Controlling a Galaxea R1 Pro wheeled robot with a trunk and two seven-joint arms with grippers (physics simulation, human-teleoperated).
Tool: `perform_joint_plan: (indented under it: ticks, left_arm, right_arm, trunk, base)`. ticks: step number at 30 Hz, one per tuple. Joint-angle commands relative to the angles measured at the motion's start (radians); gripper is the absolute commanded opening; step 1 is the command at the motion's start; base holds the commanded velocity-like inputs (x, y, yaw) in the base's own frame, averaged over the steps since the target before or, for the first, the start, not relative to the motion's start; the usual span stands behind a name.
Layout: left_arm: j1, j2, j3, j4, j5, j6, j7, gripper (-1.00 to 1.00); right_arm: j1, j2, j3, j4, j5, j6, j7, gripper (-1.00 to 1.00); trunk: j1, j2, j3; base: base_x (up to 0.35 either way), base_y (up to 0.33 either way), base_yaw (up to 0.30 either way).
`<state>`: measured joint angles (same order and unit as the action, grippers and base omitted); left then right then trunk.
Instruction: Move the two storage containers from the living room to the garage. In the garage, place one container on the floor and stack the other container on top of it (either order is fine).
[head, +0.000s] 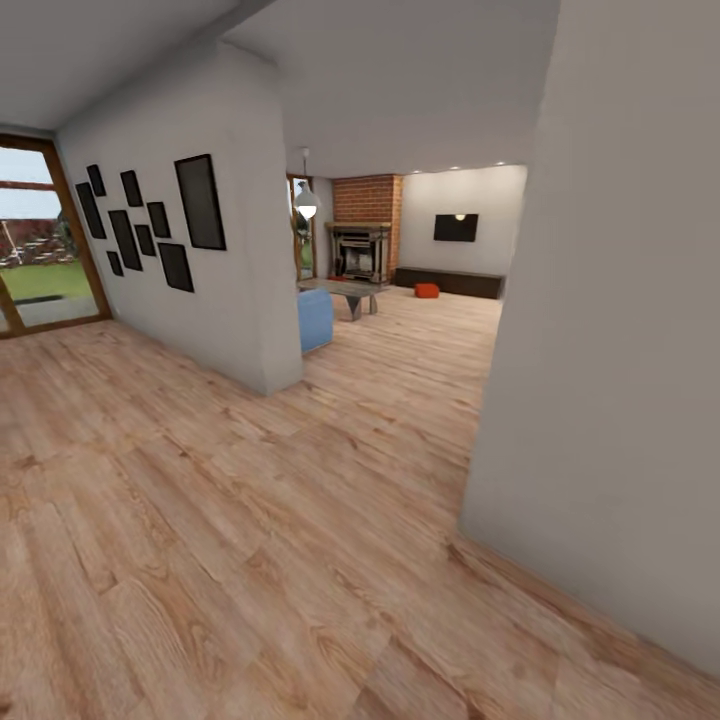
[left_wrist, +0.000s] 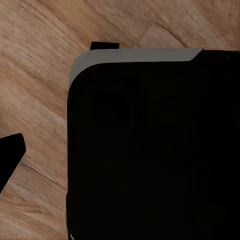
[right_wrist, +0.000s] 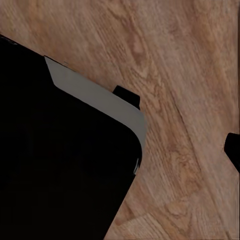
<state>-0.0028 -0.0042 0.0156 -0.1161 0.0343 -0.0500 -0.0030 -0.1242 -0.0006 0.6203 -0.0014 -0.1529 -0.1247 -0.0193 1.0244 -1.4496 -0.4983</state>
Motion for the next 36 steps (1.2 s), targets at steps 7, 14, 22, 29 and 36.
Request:
perform_joint_plan:
  ticks: [7,14,22,29,36]
  left_arm:
    - [0.0,0.0,0.0,0.001,0.003,-0.002,-0.001,1.0]
    - [0.0,0.001,0.001,0.0,0.003,-0.002,-0.001,1.0]
    - [0.0,0.002,0.0,0.0,0.003,-0.003,-0.001,1.0]
    - [0.0,0.003,0.001,0.0,0.003,-0.003,-0.001,1.0]
    - [0.0,0.003,0.001,0.0,0.003,-0.004,-0.001,1.0]
  right_arm:
    - [0.0,0.0,0.01,0.0,-0.011,-0.001,-0.002,1.0]
    - [0.0,-0.005,0.011,0.0,-0.014,0.0,-0.001,1.0]
    - [0.0,-0.007,0.01,0.0,-0.015,-0.001,0.004,1.0]
    - [0.0,-0.006,0.011,0.0,-0.011,-0.001,0.001,1.0]
    - [0.0,-0.006,0.011,0.0,-0.011,-0.002,0.0,1.0]
  trunk:
    - [0.001,0.0,-0.001]
    - [0.001,0.0,-0.001]
    - [0.001,0.0,-0.001]
    - [0.001,0.0,-0.001]
    - [0.001,0.0,-0.001]
  base:
    - [0.322,0.0,0.266]
    - [0.322,0.0,0.178]
    - [0.322,0.0,0.122]
    - [0.322,0.0,0.261]
    - [0.322,0.0,0.269]
